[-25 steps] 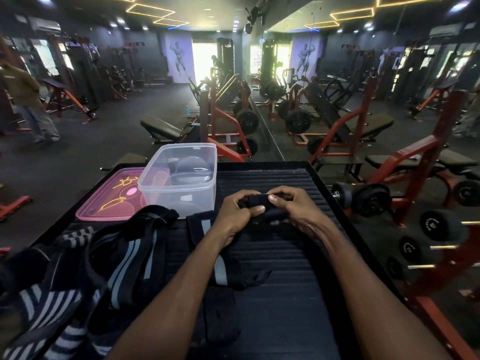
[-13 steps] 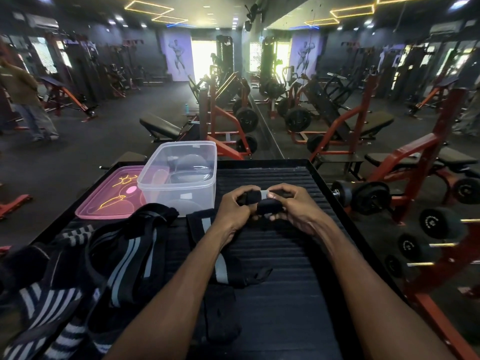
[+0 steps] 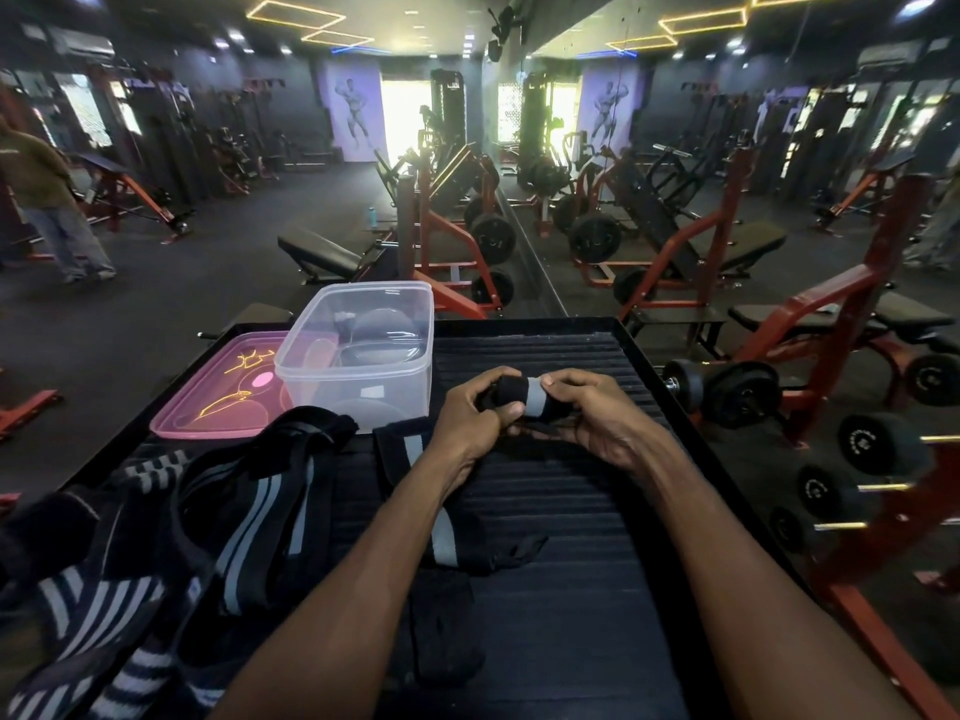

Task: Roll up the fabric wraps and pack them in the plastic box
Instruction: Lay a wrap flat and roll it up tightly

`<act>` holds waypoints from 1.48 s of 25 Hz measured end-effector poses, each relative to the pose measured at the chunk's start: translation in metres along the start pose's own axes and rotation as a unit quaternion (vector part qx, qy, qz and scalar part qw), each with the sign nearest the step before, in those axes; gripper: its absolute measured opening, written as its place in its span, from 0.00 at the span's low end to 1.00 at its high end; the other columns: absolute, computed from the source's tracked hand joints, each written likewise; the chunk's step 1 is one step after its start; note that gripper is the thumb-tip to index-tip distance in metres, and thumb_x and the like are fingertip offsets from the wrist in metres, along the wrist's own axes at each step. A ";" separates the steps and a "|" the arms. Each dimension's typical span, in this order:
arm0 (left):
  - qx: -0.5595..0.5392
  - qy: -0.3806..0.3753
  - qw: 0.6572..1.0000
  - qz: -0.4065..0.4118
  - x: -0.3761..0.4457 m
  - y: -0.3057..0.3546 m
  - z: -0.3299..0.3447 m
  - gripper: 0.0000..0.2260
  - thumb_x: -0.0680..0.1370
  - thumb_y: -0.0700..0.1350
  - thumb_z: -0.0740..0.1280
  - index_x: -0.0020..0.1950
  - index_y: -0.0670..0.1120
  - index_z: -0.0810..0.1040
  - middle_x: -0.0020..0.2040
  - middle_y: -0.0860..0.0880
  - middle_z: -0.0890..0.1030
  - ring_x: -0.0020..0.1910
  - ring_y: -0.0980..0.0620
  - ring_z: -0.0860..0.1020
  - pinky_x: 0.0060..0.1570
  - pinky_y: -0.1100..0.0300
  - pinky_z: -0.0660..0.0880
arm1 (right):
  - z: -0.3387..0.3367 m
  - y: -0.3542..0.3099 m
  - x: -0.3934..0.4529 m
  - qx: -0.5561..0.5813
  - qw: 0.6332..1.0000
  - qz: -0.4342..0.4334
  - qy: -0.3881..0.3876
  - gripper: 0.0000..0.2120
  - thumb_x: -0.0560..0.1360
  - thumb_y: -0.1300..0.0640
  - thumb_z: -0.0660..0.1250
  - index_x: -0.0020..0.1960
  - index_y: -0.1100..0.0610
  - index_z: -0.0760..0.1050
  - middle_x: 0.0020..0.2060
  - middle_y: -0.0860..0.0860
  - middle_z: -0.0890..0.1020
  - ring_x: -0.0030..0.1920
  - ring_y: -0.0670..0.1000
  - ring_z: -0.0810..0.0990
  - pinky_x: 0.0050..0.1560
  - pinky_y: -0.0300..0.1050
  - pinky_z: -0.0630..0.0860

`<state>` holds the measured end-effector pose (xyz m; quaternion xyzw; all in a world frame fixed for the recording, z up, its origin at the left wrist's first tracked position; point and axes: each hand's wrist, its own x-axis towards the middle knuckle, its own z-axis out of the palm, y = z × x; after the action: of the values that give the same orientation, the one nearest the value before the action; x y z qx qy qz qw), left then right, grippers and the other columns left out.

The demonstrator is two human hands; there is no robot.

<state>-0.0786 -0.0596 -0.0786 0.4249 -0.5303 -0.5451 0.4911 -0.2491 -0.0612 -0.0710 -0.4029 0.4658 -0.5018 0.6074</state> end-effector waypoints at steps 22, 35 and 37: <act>0.053 0.064 0.995 -0.049 0.010 -0.008 -0.003 0.27 0.68 0.43 0.78 0.64 0.50 0.74 0.59 0.46 0.81 0.55 0.48 0.82 0.57 0.48 0.80 | 0.001 0.003 0.000 -0.060 0.996 -0.058 -0.011 0.14 0.74 0.72 0.70 0.59 0.64 0.78 0.54 0.62 0.82 0.51 0.57 0.85 0.50 0.53 0.84; 0.153 0.084 0.984 0.032 -0.002 -0.006 0.011 0.30 0.75 0.34 0.72 0.73 0.47 0.63 0.59 0.46 0.81 0.49 0.56 0.82 0.57 0.58 0.78 | -0.002 0.013 0.009 -0.399 0.905 -0.137 0.050 0.15 0.68 0.57 0.78 0.54 0.51 0.81 0.48 0.46 0.86 0.51 0.47 0.83 0.57 0.51 0.80; 0.100 0.090 0.991 0.021 -0.002 -0.008 0.013 0.30 0.75 0.34 0.72 0.72 0.47 0.64 0.57 0.46 0.82 0.49 0.57 0.83 0.58 0.55 0.79 | 0.000 0.012 0.009 -0.403 0.903 -0.135 0.068 0.17 0.68 0.56 0.78 0.54 0.50 0.80 0.49 0.45 0.85 0.51 0.46 0.83 0.56 0.48 0.80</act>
<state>-0.0917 -0.0561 -0.0854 0.5079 -0.5443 -0.4389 0.5032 -0.2461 -0.0676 -0.0843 -0.6368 0.6100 -0.3746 0.2864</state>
